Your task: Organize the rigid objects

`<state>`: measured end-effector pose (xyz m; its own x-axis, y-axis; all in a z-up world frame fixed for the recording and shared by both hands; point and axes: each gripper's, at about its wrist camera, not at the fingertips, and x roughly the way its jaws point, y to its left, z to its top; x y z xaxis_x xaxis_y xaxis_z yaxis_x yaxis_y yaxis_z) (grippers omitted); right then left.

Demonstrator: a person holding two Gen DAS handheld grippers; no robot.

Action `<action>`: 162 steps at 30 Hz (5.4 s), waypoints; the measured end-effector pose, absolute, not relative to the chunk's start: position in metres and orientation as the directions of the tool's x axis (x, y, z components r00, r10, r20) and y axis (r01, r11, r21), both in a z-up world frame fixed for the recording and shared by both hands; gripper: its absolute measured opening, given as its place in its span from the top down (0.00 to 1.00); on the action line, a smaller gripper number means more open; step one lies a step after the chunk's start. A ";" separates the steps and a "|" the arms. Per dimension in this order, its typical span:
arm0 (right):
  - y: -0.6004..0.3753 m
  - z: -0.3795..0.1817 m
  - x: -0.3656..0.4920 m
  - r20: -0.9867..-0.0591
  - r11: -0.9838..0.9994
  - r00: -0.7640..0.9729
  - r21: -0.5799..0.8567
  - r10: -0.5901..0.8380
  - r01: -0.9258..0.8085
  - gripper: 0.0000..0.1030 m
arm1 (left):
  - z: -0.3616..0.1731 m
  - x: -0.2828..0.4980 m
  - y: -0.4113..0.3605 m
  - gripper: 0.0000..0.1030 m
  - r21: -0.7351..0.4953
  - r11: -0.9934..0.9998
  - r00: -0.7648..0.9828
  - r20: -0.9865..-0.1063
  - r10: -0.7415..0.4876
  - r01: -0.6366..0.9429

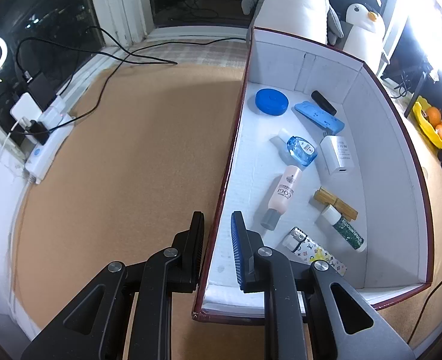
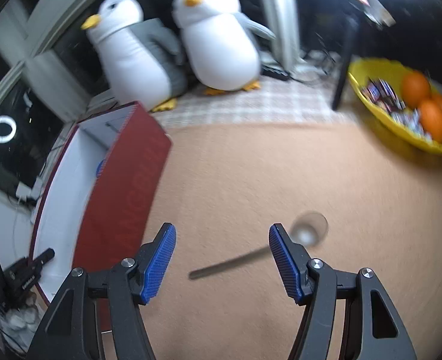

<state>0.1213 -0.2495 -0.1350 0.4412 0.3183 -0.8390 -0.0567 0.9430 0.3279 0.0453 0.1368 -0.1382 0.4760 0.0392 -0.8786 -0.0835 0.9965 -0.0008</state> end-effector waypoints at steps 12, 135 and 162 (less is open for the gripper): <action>-0.278 -0.188 0.129 -0.869 0.897 0.335 0.423 0.363 0.127 0.42 | -0.138 0.045 0.134 0.84 0.016 0.997 0.474 -0.879 0.052 -0.079; -0.045 -0.095 0.059 -0.839 0.863 0.364 0.218 0.404 -0.455 0.48 | -0.102 0.005 0.134 0.75 -0.023 0.992 0.531 -0.846 0.045 -0.121; -0.123 -0.024 -0.029 -0.699 0.933 0.652 0.059 0.293 -0.356 0.27 | -0.023 -0.042 0.094 0.41 -0.022 0.995 0.673 -0.737 0.053 -0.102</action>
